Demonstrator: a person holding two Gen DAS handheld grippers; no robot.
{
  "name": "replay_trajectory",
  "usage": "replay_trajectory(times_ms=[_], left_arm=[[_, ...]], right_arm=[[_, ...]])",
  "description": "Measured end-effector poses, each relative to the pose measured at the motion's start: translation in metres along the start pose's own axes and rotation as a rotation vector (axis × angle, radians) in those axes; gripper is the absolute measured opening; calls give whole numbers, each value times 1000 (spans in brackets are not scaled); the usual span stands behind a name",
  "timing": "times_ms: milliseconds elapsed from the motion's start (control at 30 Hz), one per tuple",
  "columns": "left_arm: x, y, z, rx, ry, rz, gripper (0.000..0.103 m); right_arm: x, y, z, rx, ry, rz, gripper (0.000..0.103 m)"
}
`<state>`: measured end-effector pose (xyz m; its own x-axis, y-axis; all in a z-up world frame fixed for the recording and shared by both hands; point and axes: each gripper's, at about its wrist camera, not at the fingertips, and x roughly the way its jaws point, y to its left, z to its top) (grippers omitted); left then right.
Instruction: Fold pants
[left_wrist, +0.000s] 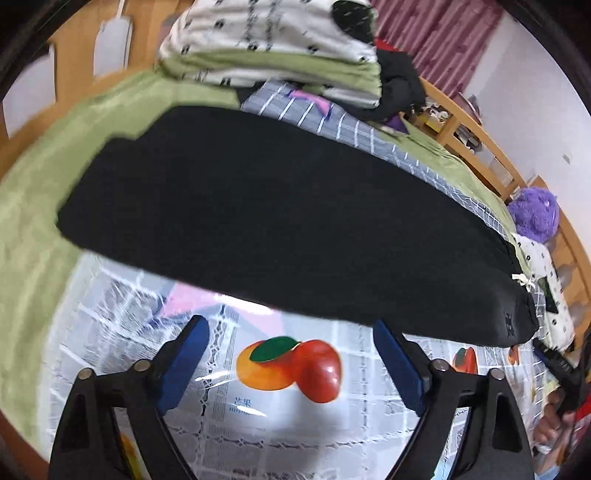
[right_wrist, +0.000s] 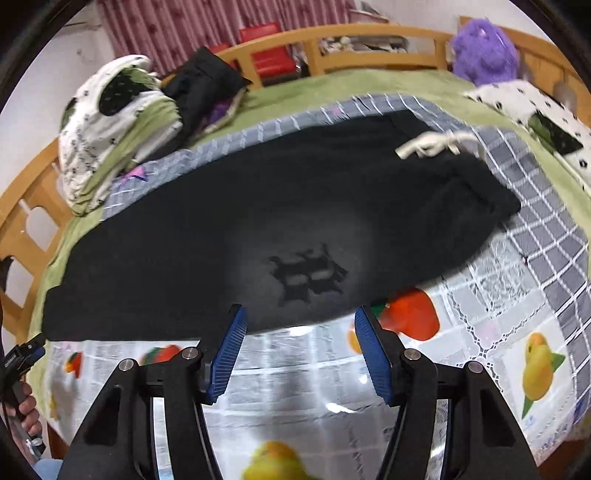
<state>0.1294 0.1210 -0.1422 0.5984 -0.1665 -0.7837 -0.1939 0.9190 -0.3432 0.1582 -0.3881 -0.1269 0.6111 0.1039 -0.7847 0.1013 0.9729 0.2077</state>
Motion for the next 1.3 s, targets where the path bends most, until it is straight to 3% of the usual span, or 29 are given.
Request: replay_trajectory(times_ms=[133,300,500,533,567,600,633,667,833,1000,1300], left_arm=[[21,20,-8,-96,19,-58,81],[32,35,-8,-181,-49,-125,79],[50,46,9,-304,-72,-152,62],[52,48,10,-323,-72,-146,55],[52,50,11,-342,-72,-135,44],[52,52,13,-350,-70,-121,36],[53,53,15,-346,-65,-104,11],[52,53,17,-332,-58,-88,7],[23,45,31,-255,-104,-125,7],[-2,24,68,-172,-168,-149,7],[7,-10,154,-60,-274,-94,8]], right_arm=[[27,-24,-8,78,29,34,61],[54,-52,-12,234,36,143,61],[78,-62,-2,362,3,241,61],[82,-61,0,374,-4,249,60],[86,-60,3,386,-7,251,53],[89,-59,5,394,3,238,32],[92,-58,8,398,17,222,18],[94,-58,9,403,38,210,13],[68,-48,22,341,-15,211,10],[33,-31,53,235,-89,218,10],[41,-5,137,152,-113,233,10]])
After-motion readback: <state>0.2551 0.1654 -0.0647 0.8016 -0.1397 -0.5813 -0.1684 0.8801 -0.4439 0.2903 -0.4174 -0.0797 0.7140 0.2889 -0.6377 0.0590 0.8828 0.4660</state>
